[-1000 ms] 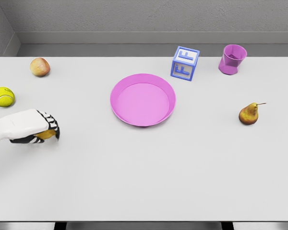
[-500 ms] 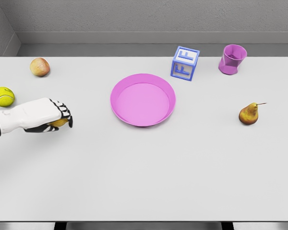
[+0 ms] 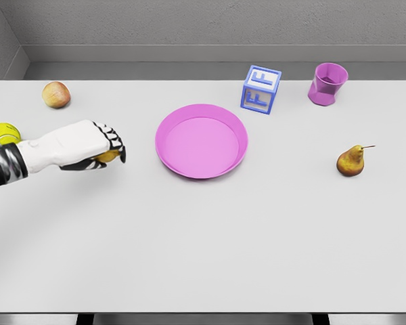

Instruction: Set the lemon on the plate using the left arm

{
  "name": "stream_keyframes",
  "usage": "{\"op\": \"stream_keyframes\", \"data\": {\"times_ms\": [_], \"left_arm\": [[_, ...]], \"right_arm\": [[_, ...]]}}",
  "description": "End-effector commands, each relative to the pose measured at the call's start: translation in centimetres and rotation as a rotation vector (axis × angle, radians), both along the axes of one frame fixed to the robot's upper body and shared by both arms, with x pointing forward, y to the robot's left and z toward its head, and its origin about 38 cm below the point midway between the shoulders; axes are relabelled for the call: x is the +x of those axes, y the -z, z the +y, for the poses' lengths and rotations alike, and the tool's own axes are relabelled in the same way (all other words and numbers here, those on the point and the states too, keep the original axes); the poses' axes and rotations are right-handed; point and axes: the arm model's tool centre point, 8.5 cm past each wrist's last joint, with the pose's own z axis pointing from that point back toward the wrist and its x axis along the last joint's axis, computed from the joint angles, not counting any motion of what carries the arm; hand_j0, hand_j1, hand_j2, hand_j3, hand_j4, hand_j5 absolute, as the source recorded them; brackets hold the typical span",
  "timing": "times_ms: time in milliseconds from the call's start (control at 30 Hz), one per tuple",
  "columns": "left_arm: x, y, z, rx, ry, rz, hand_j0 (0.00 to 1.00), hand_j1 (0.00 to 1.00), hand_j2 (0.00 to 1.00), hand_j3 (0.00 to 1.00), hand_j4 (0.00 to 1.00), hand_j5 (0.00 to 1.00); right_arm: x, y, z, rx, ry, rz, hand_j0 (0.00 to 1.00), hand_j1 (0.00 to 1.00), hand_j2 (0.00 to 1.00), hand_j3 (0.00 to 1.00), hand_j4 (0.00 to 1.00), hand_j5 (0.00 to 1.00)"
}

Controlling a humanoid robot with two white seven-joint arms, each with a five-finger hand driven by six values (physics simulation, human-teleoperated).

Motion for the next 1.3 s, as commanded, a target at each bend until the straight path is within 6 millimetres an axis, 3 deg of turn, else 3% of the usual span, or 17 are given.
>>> {"op": "stream_keyframes", "data": {"times_ms": [0,333,933,1267], "left_arm": [[0.1,0.4,-1.1,-0.020,0.007,-0.001,0.48,0.48,0.48,0.48,0.48,0.48],[0.8,1.4,-4.8,-0.056,0.035,0.014,0.50,0.50,0.50,0.50,0.50,0.50],[1.6,0.1,-12.5,-0.094,0.186,-0.025,0.49,0.49,0.49,0.49,0.49,0.49],[7.1,1.0,-16.4,-0.086,0.125,0.027,0.53,0.53,0.53,0.53,0.53,0.53]], "right_arm": [[0.0,0.0,0.0,0.000,0.001,0.000,1.00,1.00,1.00,1.00,1.00,1.00],[0.0,0.0,0.0,0.000,0.000,0.000,1.00,1.00,1.00,1.00,1.00,1.00],[0.0,0.0,0.0,0.000,0.000,0.000,1.00,1.00,1.00,1.00,1.00,1.00],[0.0,0.0,0.0,0.001,0.001,0.000,1.00,1.00,1.00,1.00,1.00,1.00]]}}
